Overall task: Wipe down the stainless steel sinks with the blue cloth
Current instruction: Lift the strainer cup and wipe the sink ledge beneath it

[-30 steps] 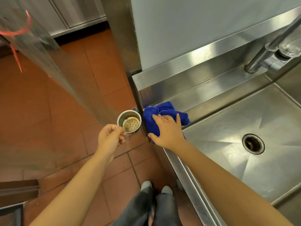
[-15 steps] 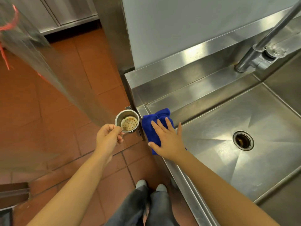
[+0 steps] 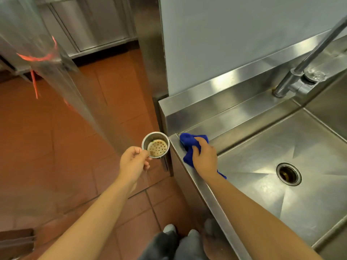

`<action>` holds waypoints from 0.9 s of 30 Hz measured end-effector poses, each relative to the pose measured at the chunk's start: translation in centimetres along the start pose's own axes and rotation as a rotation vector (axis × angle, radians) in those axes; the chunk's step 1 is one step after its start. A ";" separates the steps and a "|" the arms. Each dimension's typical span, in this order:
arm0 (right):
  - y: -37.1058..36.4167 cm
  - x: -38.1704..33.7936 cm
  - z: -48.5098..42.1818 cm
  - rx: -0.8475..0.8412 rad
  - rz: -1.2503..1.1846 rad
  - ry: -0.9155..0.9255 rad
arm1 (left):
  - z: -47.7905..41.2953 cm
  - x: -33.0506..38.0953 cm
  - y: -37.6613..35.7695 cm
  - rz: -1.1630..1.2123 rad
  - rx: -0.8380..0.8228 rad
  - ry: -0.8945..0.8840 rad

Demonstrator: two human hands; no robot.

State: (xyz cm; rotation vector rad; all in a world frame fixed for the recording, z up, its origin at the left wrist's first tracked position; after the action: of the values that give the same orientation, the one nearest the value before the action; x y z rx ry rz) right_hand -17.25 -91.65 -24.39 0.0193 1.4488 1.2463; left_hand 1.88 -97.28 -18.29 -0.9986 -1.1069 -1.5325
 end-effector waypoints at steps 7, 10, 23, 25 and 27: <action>2.1 -2.4 -1.2 0.177 -0.300 0.078 | -0.7 0.3 -0.5 -0.027 -0.014 -0.012; 0.8 -1.6 -1.6 -0.014 0.100 0.169 | -0.5 0.2 -0.8 -0.018 0.012 -0.001; 3.7 1.9 -9.5 -0.120 0.757 0.274 | 0.7 -0.4 -2.9 -0.026 0.136 0.029; 4.5 2.7 -10.5 -0.123 0.721 0.210 | 0.7 -0.3 -3.5 -0.024 0.143 0.033; 4.3 2.8 -10.4 -0.130 0.693 0.178 | 0.8 -0.3 -4.3 -0.009 0.148 0.039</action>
State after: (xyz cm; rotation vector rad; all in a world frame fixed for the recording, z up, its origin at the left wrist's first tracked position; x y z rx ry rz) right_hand -28.27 -94.84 -25.93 0.3555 1.5670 1.9413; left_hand -2.16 -95.89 -19.18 -0.8609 -1.1807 -1.4484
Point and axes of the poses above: each hand's wrist, its own z-axis away from the middle knuckle, its own y-axis out of the back of the hand, x = y × z, the point moved 1 cm from there along -z, towards the middle knuckle, and after that the axes turned 12 degrees about -y, right-handed, at the moved point
